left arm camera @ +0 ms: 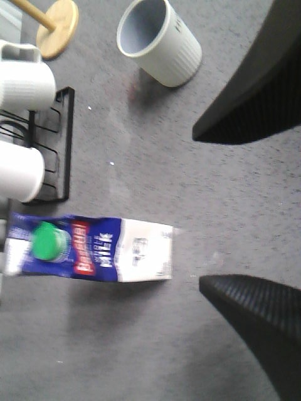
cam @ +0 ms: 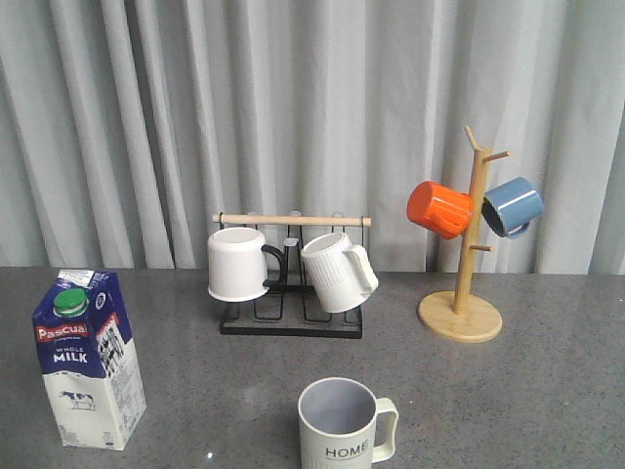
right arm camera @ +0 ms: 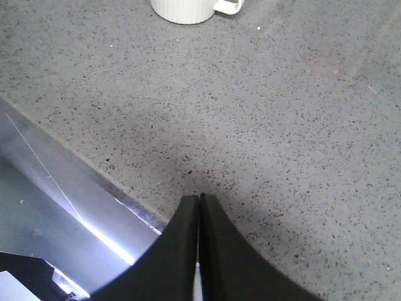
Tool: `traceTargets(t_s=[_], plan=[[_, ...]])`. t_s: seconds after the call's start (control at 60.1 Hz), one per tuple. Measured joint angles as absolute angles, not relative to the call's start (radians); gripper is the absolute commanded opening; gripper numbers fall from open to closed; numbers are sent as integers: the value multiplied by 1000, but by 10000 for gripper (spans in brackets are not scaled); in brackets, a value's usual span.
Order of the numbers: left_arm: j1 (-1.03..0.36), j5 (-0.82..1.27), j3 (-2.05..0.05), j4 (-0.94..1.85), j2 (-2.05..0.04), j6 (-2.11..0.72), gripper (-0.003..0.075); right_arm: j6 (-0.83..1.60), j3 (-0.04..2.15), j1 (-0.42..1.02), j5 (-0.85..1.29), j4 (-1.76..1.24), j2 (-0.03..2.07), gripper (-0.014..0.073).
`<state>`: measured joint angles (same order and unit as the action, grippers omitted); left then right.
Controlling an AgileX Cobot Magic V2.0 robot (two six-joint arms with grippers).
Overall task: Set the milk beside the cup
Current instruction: 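Release the mug and withdraw the right gripper, then reach the left gripper down and grasp the top of the milk carton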
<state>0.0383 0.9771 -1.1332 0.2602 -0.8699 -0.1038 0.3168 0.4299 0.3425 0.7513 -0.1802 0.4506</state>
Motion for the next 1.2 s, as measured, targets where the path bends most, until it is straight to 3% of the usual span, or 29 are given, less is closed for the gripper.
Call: traceTargets(t_s=[0.266,0.665,1.198], plan=[[38,1152,-1460,262,-1117,-132,487,310,429,342,736,-179,449,-5],[38,1190,-1523,312,-1208,-139,498,296,428,342,715,-179,449,-5],[38,1236,-1801,312,-1514,-139,498,296,428,342,713,-179,449,-5]])
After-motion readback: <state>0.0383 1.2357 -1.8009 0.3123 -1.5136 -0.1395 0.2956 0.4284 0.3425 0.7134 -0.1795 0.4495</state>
